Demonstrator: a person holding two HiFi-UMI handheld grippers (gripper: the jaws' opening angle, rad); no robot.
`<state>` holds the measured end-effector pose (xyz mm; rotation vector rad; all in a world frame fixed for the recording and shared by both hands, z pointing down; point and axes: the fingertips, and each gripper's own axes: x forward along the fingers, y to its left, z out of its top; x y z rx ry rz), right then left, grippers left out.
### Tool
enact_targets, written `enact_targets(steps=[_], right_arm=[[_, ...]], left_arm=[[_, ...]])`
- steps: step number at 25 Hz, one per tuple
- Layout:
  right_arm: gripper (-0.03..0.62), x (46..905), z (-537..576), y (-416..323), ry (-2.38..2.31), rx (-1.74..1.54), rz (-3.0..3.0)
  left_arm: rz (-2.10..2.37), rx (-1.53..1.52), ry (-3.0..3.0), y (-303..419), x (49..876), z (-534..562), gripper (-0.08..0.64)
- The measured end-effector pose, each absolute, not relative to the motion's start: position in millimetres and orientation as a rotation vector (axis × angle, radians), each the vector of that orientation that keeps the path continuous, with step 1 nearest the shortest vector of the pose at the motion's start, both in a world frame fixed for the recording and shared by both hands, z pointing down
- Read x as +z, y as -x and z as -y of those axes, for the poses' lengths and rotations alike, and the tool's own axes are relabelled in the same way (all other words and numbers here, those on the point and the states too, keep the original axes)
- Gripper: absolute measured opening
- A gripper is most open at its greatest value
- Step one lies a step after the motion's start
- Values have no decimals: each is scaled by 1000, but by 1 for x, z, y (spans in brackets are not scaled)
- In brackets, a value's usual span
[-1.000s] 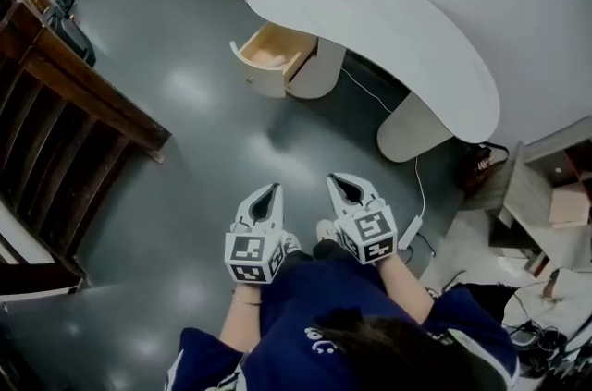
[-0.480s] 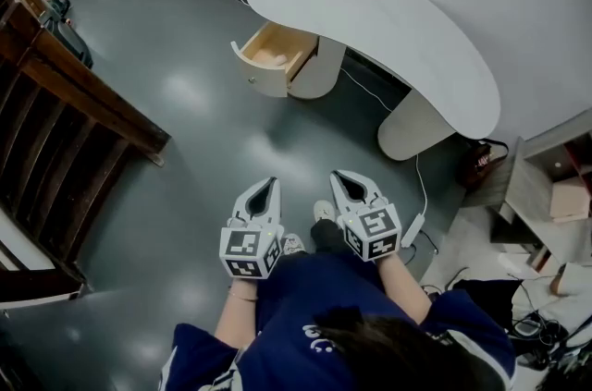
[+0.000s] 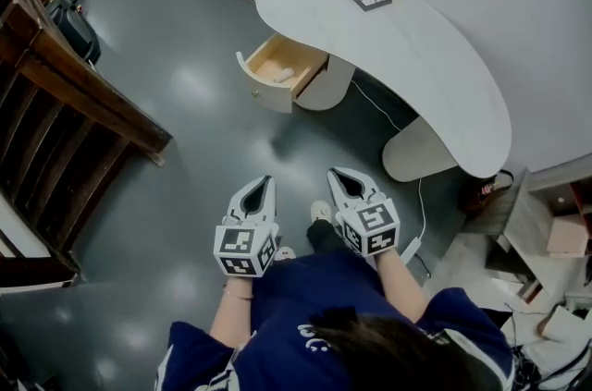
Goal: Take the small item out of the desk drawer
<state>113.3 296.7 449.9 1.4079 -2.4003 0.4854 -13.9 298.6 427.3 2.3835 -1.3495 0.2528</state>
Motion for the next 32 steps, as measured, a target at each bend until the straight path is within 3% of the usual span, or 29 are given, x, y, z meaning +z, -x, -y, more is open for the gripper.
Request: enact_targets(steps=[14, 18, 32], right_arm=[[8, 455, -193, -149, -1165, 418, 2500], [7, 458, -177, -160, -1128, 415, 2508], [8, 469, -152, -187, -1201, 560, 2484]], left_arm=[[1446, 240, -2300, -48, 436, -207, 3], [1426, 90, -2226, -60, 430, -190, 3], [1411, 148, -2238, -75, 441, -164, 3]])
